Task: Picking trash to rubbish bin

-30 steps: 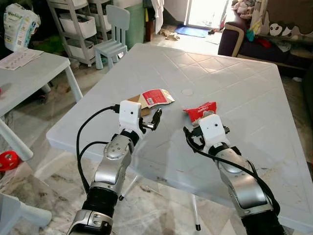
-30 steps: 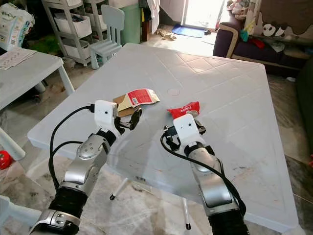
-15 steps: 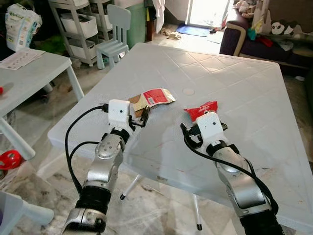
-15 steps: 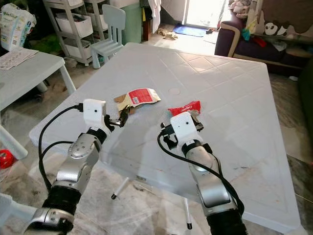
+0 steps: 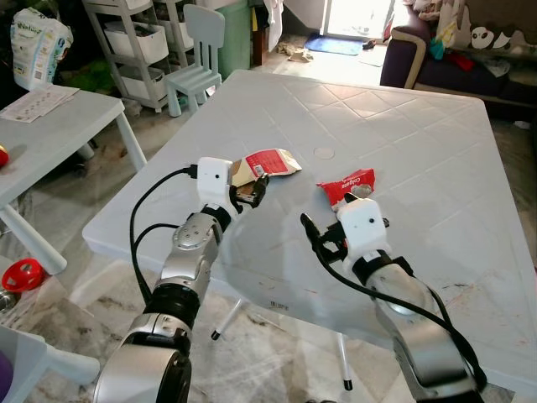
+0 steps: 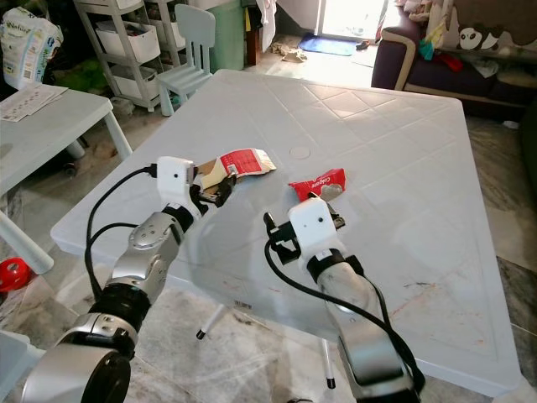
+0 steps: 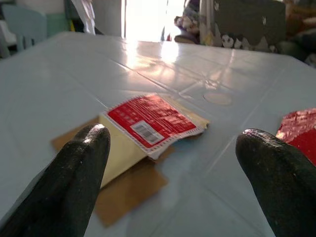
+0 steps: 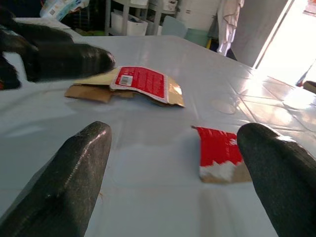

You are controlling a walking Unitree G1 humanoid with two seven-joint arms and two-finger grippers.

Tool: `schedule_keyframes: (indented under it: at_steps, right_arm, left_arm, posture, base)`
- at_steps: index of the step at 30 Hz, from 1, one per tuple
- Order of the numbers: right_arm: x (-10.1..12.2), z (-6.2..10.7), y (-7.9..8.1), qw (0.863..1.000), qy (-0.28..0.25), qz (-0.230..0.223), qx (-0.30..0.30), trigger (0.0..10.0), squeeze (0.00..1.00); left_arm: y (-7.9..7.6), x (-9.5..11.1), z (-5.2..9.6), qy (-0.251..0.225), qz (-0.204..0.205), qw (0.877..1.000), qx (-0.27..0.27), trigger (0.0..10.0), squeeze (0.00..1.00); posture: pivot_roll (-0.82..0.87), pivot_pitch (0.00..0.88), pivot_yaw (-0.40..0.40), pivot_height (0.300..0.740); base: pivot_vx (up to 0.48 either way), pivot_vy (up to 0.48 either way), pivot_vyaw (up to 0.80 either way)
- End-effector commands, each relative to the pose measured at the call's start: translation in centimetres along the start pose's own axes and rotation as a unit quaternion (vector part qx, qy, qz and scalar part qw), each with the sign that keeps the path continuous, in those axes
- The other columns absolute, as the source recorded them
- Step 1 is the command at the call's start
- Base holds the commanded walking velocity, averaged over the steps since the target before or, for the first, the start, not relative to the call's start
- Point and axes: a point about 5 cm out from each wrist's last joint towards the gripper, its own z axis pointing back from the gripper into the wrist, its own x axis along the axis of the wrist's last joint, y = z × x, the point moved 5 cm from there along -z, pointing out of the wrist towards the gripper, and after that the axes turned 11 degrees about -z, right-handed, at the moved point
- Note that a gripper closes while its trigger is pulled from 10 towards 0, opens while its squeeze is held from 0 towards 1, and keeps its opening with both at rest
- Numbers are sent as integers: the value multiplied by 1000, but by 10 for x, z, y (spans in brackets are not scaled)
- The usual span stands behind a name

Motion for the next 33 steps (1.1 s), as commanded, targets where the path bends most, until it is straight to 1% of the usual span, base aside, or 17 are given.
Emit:
schedule_keyframes:
  at_steps: [1,2,4,7,9,11,13,15,19,21,23,27,28,29,30,32,33]
  right_arm:
    - [6,4,-4,1000,-5,-1,-4,10000,0]
    - [7,7,-5,1000,-5,0,-5,10000,0]
    - [7,9,-6,1000,-3,0,-6,10000,0]
    - [9,16,-8,1000,0,-1,-9,10000,0]
    - [9,16,-8,1000,1,-1,-9,10000,0]
    - [9,17,-6,1000,4,-2,-8,10000,0]
    - [9,18,-4,1000,5,-5,-5,10000,0]
    - [9,18,-3,1000,8,-6,-3,10000,0]
    - [9,19,-2,1000,10,-7,-1,10000,0]
    - [10,19,-4,1000,10,-8,-3,10000,0]
    - [10,19,-5,1000,10,-9,-4,10000,0]
    - [10,18,-8,1000,11,-12,-9,10000,0]
    - [10,18,-8,1000,12,-12,-9,10000,0]
    - [10,18,-8,1000,12,-12,-9,10000,0]
    - [10,18,-7,1000,12,-12,-9,10000,0]
    - [10,17,-7,1000,13,-13,-8,10000,0]
    - [10,17,-7,1000,13,-14,-8,10000,0]
  left_arm:
    - [-1,2,-2,-3,-4,1000,-7,10000,0]
    - [-1,2,-4,0,1,1000,-7,10000,0]
    - [2,2,-5,3,5,1000,-3,10000,0]
    - [14,7,-10,6,31,999,23,10000,0]
    - [17,7,-10,9,32,999,28,10000,0]
    - [24,3,-9,24,45,998,39,10000,0]
    - [27,-4,-7,37,78,995,47,10000,0]
    - [30,-7,-6,42,98,993,51,10000,0]
    - [31,-14,-3,57,88,993,49,10000,0]
    - [29,-17,-2,60,112,991,39,10000,0]
    - [26,-18,-2,61,116,991,31,10000,0]
    - [18,-23,-2,74,103,992,7,10000,0]
    - [16,-27,-1,83,89,993,2,10000,0]
    - [16,-27,-1,83,89,993,2,10000,0]
    - [14,-32,1,93,82,992,-1,10000,0]
    - [15,-36,3,98,81,992,-1,10000,0]
    - [17,-41,6,104,81,991,3,10000,0]
  posture:
    - [-229,112,-5,740]
    - [-242,119,-9,740]
    - [-252,126,-11,740]
    - [-267,137,-18,740]
    - [-270,139,-19,740]
    - [-275,143,-21,740]
    - [-277,144,-22,740]
    - [-281,143,-23,740]
    - [-287,140,-23,740]
    - [-294,136,-21,740]
    - [-294,134,-21,740]
    - [-295,129,-17,740]
    - [-294,129,-16,740]
    - [-294,129,-16,740]
    - [-291,126,-14,740]
    - [-287,123,-12,740]
    - [-283,121,-10,740]
  base:
    - [0,0,0]
    - [0,0,0]
    - [0,0,0]
    - [0,0,0]
    - [0,0,0]
    - [0,0,0]
    - [0,0,0]
    - [0,0,0]
    - [0,0,0]
    - [0,0,0]
    - [0,0,0]
    - [0,0,0]
    - [0,0,0]
    - [0,0,0]
    - [0,0,0]
    - [0,0,0]
    - [0,0,0]
